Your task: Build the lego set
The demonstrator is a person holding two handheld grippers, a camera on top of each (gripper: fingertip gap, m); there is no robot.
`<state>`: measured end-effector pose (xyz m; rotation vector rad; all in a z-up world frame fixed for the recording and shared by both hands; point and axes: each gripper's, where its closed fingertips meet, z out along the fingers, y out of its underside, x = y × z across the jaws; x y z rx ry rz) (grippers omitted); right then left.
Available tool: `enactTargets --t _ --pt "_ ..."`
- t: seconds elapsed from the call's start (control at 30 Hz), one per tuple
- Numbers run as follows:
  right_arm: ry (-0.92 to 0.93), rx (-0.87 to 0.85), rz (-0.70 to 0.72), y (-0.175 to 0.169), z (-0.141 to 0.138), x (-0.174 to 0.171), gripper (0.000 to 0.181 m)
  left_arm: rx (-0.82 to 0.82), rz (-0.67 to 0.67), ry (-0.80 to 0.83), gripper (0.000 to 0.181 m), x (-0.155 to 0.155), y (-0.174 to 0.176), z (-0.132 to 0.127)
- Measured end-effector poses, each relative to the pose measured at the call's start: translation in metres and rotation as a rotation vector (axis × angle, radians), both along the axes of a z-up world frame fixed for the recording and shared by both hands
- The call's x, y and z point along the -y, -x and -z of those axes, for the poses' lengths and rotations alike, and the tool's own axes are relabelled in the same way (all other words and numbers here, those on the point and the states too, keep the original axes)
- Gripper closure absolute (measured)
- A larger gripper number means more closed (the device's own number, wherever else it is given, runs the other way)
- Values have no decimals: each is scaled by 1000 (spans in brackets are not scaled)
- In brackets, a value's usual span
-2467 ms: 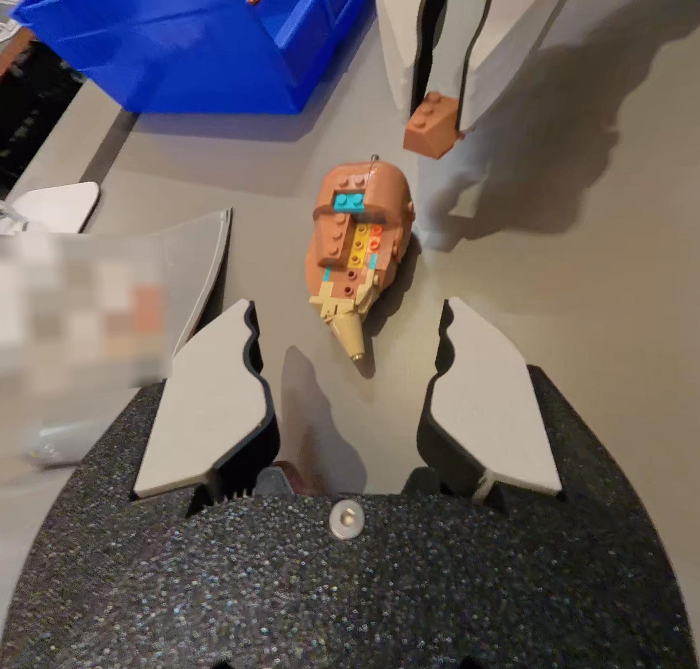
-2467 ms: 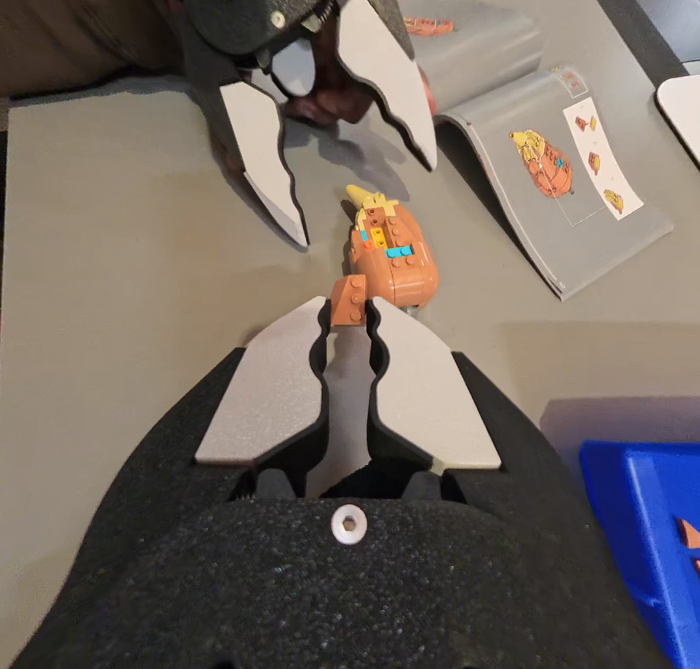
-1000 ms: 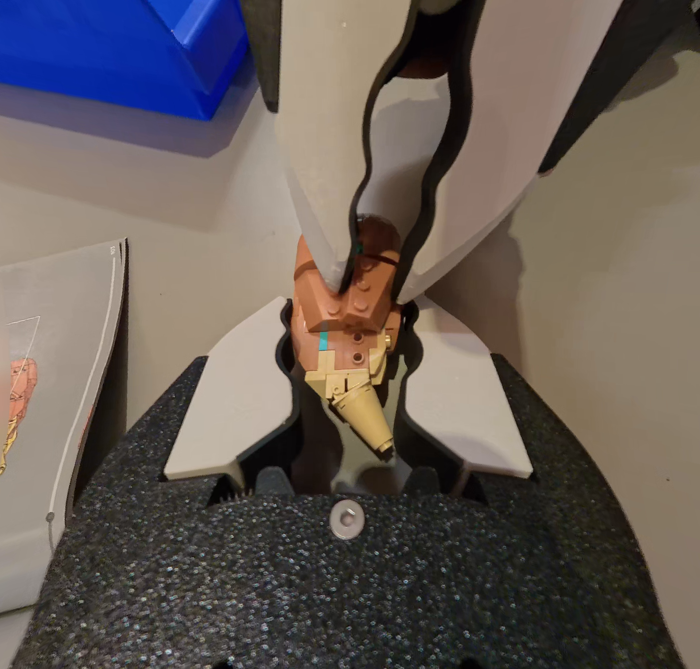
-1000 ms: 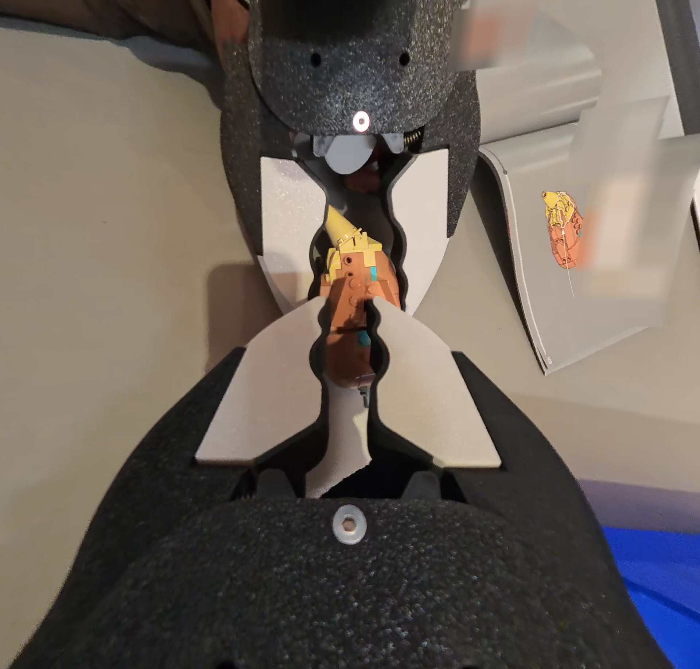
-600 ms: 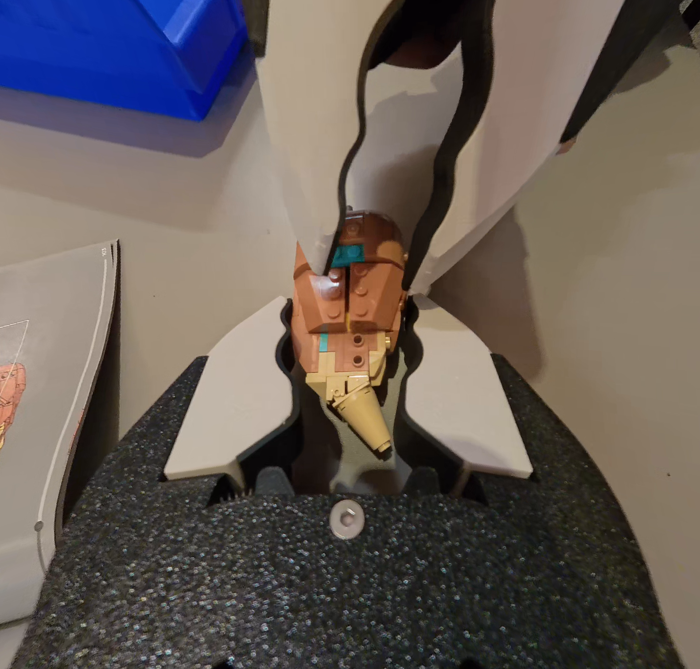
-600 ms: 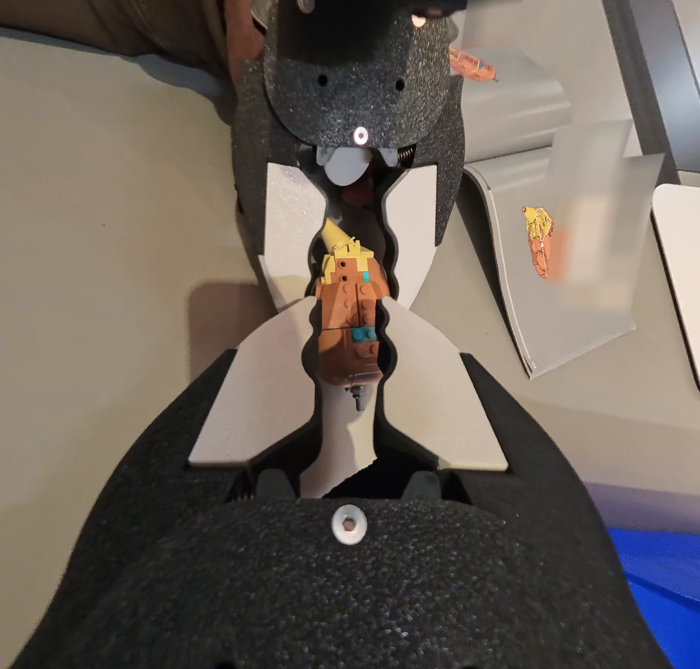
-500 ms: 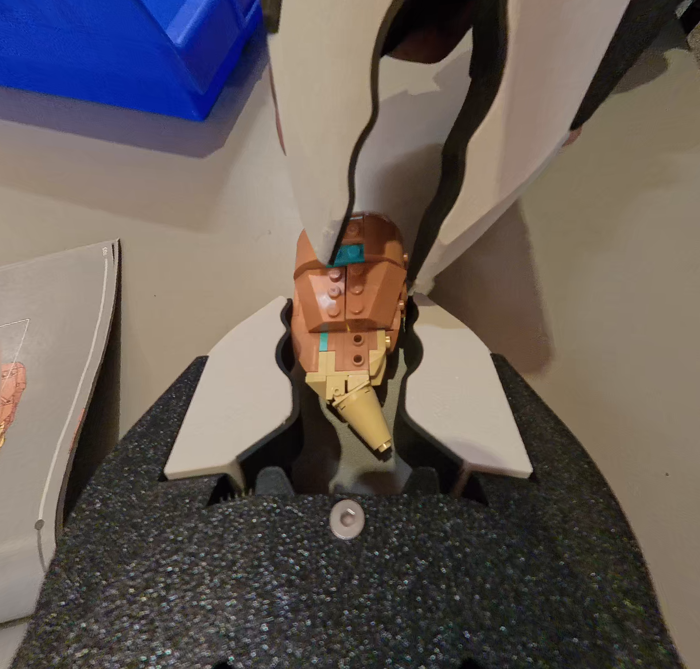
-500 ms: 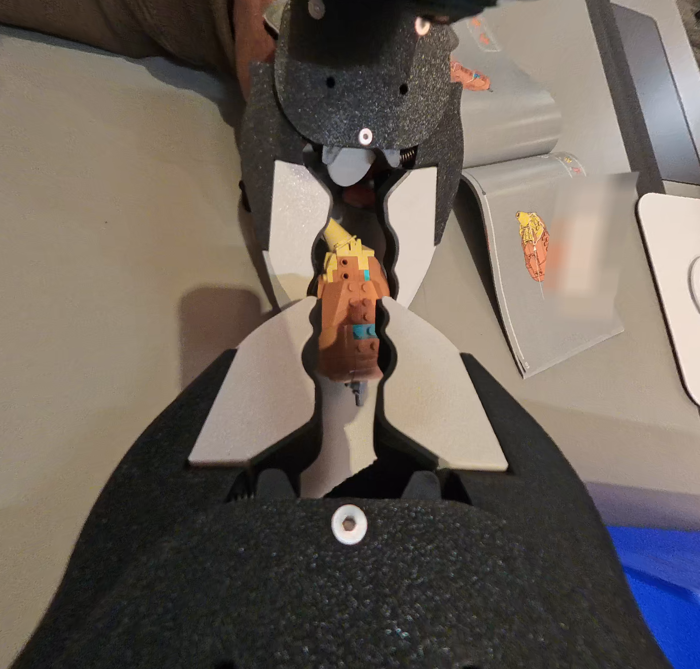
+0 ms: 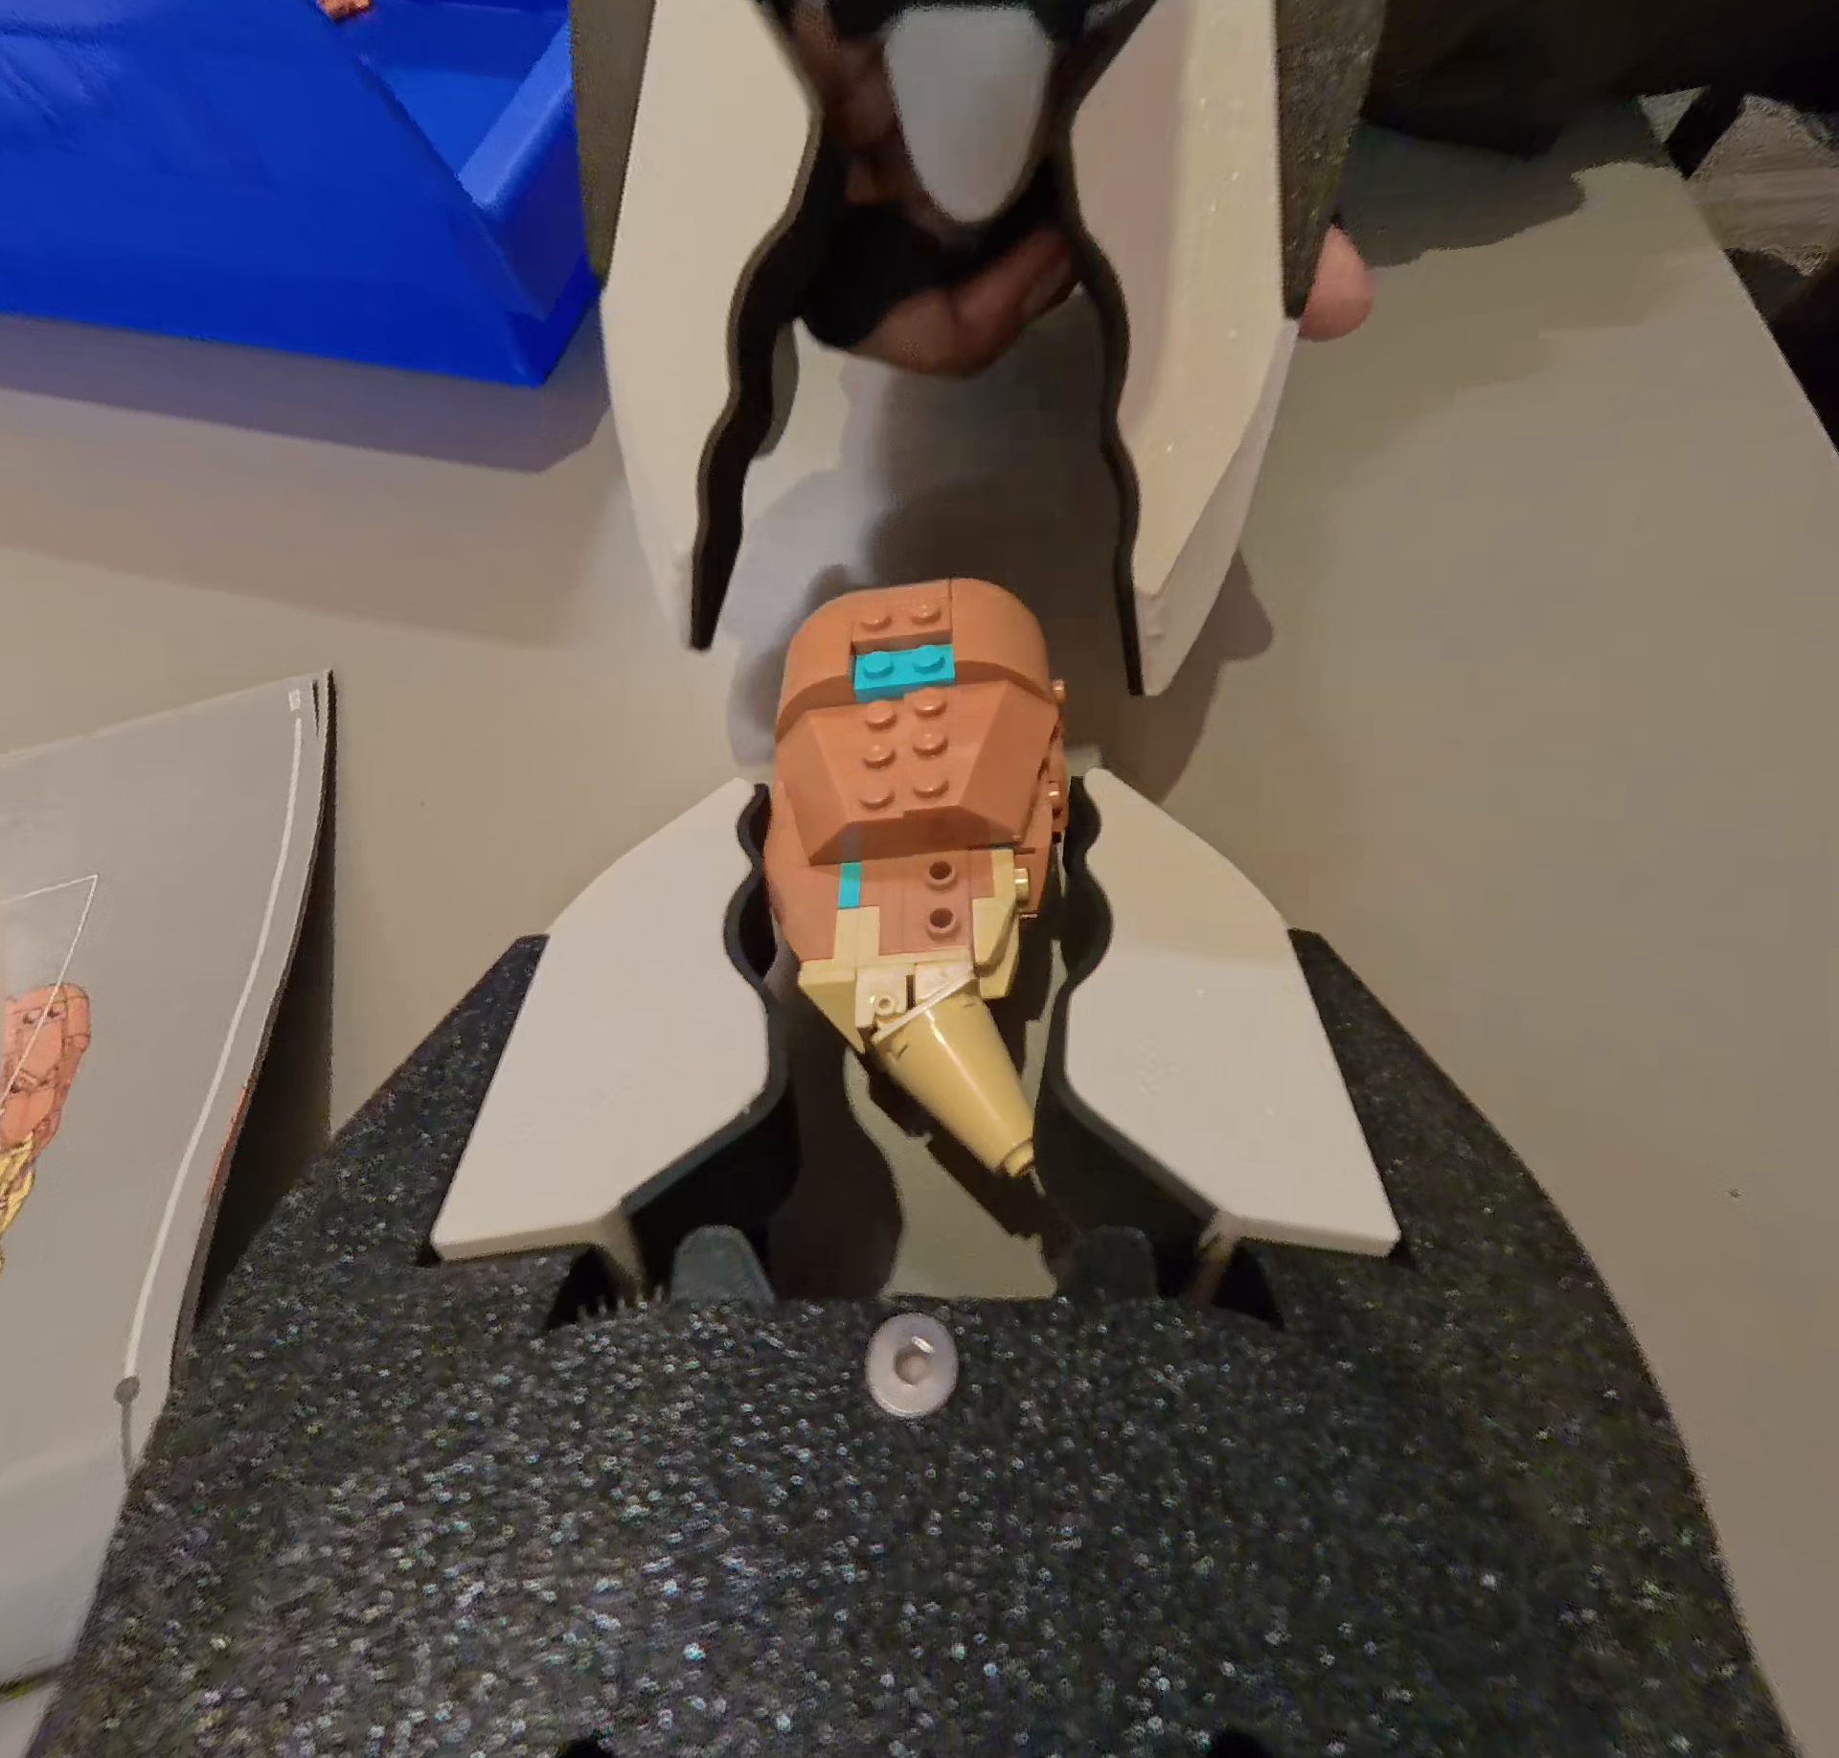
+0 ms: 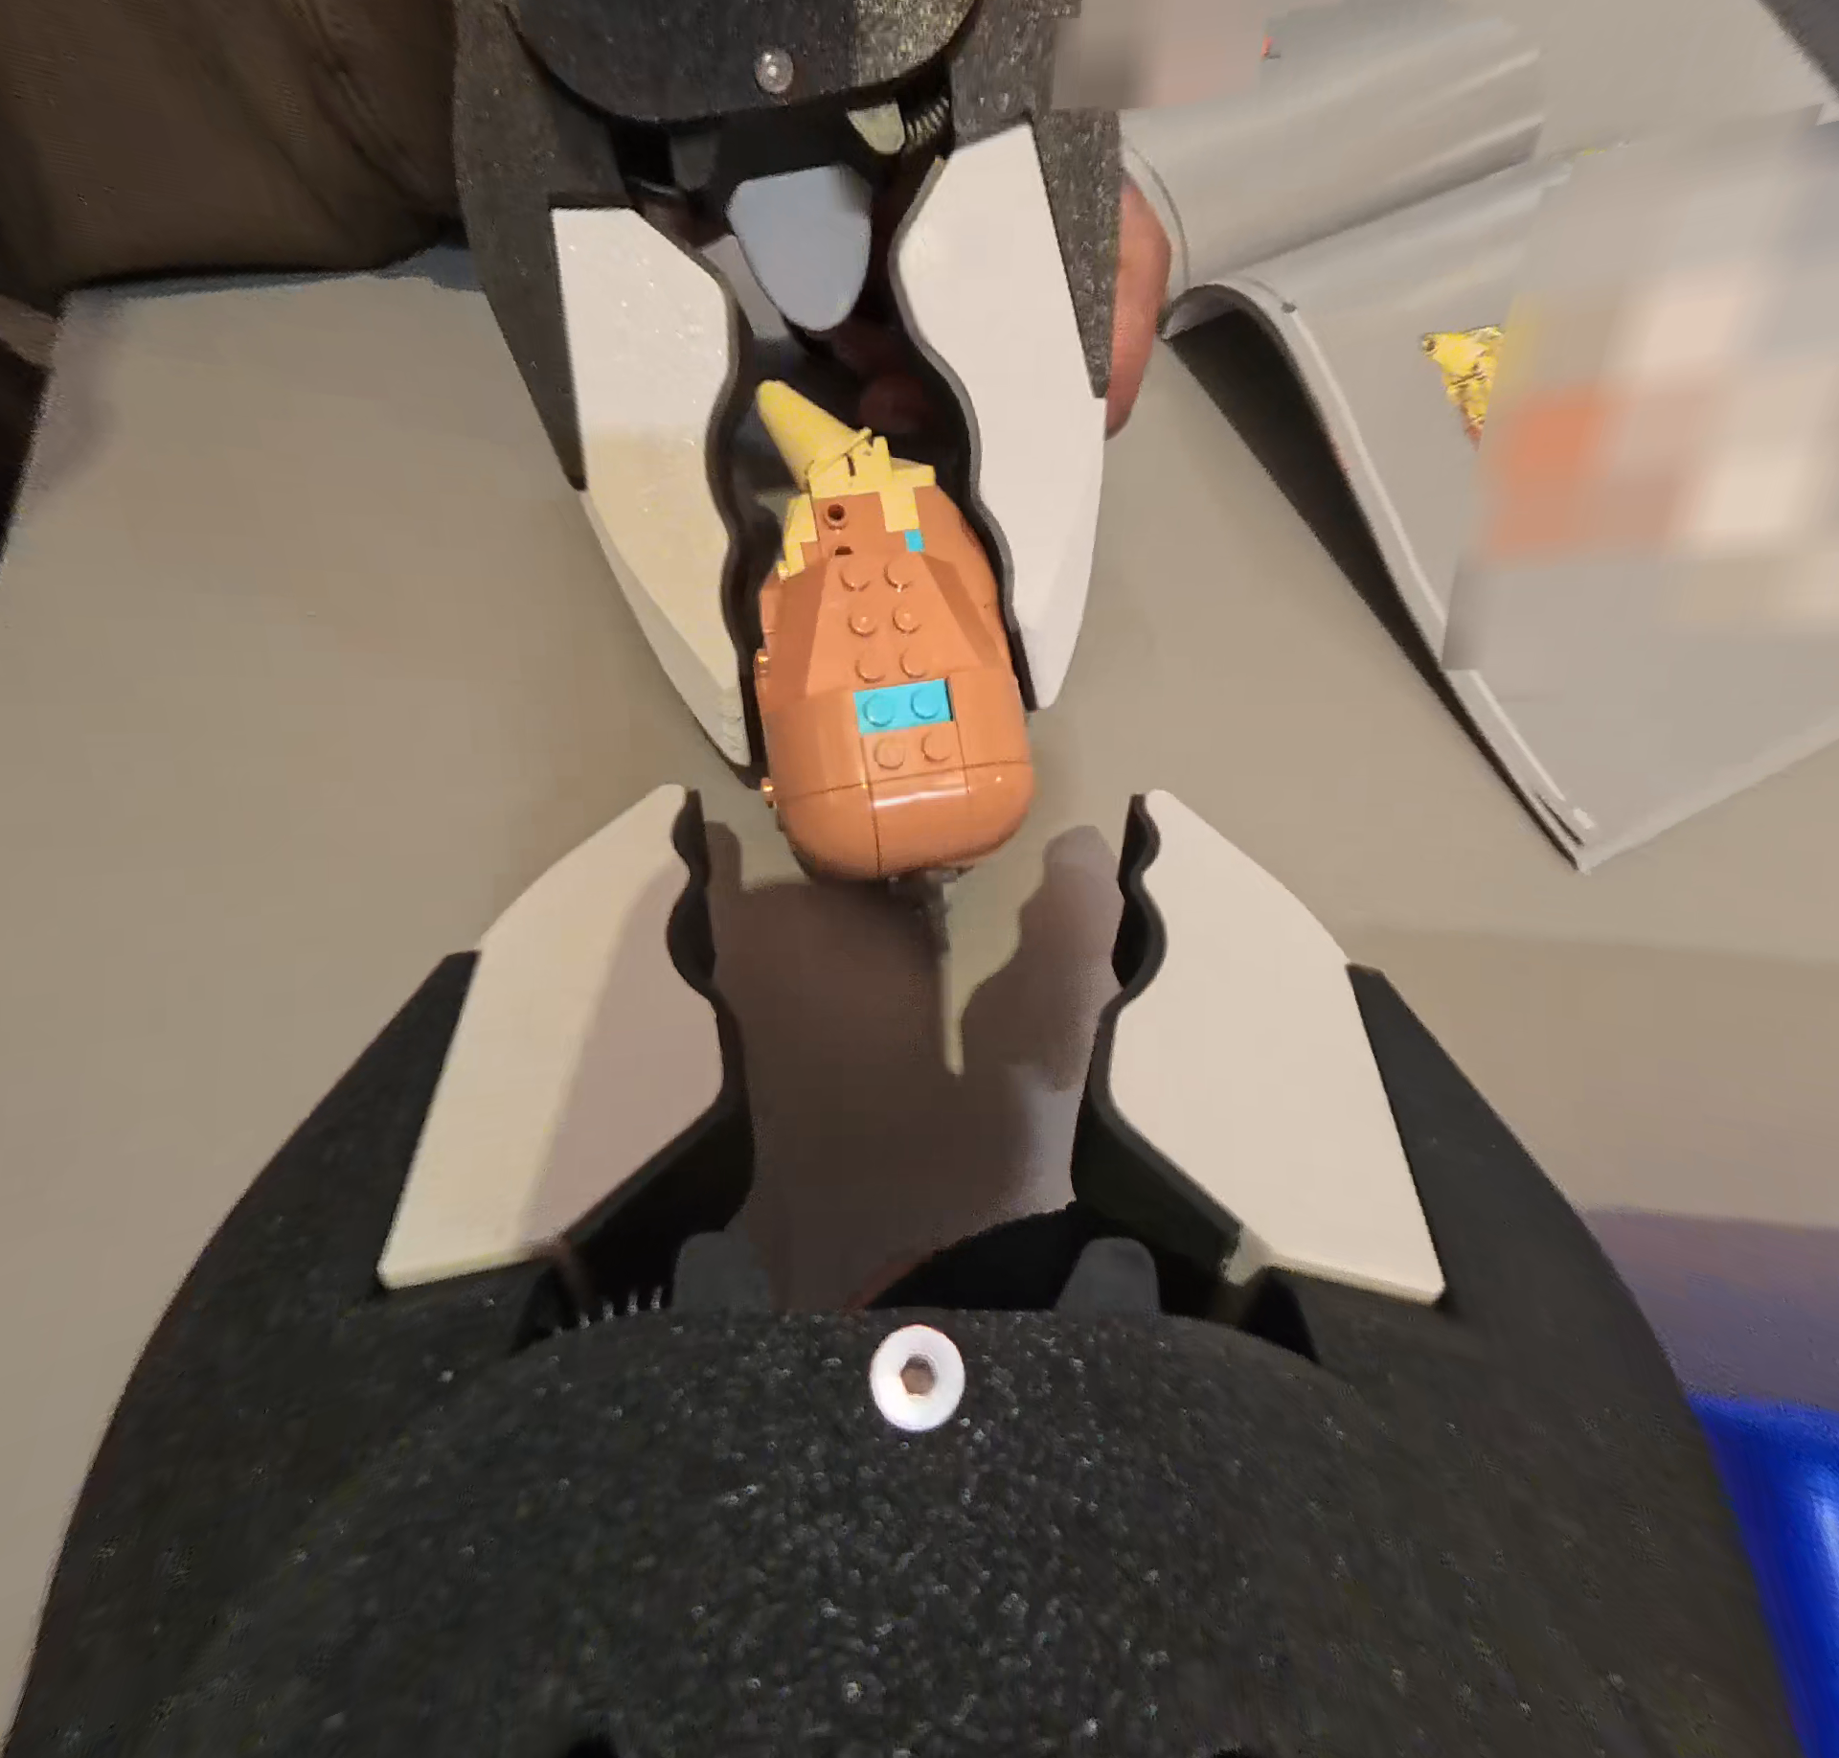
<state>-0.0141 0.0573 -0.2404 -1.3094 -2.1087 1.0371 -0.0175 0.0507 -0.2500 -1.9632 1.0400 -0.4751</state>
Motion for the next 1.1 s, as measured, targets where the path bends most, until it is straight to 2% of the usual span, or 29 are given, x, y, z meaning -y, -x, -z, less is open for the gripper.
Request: enactTargets --t 0.03,0.27,0.4,0.6,0.83,1.1 --pt "22 7 -16 1 1 3 100 4 10 -12 124 1 -1 -2" --pt "84 -2 -90 4 1 19 107 28 41 -56 125 3 -6 -12" --pt "90 -30 -81 6 -2 20 114 30 53 -67 125 4 -8 -14" --pt "26 -21 -93 5 5 23 110 51 62 -80 125 5 -9 -19" --pt "14 -55 -112 5 2 25 121 57 97 -86 125 9 -12 -23" --pt "9 -110 -105 5 -1 26 122 19 101 -130 124 8 -13 -27"
